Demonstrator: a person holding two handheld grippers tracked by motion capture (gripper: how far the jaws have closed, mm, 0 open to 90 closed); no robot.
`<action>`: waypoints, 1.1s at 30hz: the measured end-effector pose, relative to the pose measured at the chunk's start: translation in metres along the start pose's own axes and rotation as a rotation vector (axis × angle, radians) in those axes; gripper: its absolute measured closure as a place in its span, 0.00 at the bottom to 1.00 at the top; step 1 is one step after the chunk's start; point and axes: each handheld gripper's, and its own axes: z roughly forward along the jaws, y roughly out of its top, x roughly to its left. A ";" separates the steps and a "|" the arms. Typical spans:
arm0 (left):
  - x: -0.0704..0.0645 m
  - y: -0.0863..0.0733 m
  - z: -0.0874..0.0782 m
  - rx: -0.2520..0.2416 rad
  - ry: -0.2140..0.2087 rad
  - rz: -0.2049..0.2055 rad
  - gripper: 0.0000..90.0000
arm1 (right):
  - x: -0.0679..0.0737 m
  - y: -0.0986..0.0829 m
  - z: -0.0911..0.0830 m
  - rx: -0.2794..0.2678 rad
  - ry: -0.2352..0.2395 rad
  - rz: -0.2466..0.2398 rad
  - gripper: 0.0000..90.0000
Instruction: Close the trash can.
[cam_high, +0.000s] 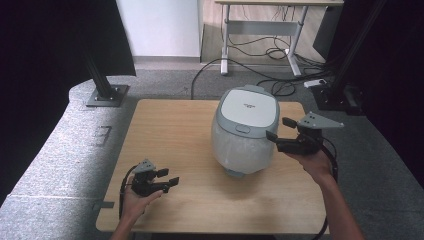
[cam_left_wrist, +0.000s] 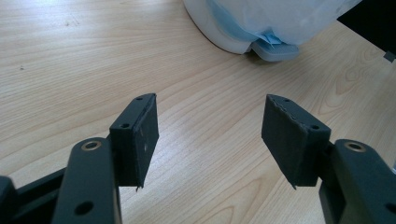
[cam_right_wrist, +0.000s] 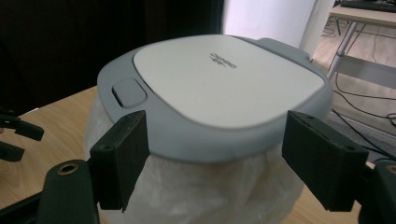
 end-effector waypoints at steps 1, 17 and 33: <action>0.000 0.000 0.000 0.000 0.000 0.000 0.41 | -0.001 -0.004 -0.003 -0.004 -0.004 0.003 0.25; 0.003 -0.003 -0.001 0.004 0.010 -0.010 0.41 | 0.002 -0.091 -0.029 0.004 -0.026 0.095 0.26; 0.006 -0.006 0.003 0.014 0.020 -0.019 0.40 | -0.003 -0.167 -0.015 0.111 -0.054 0.187 0.26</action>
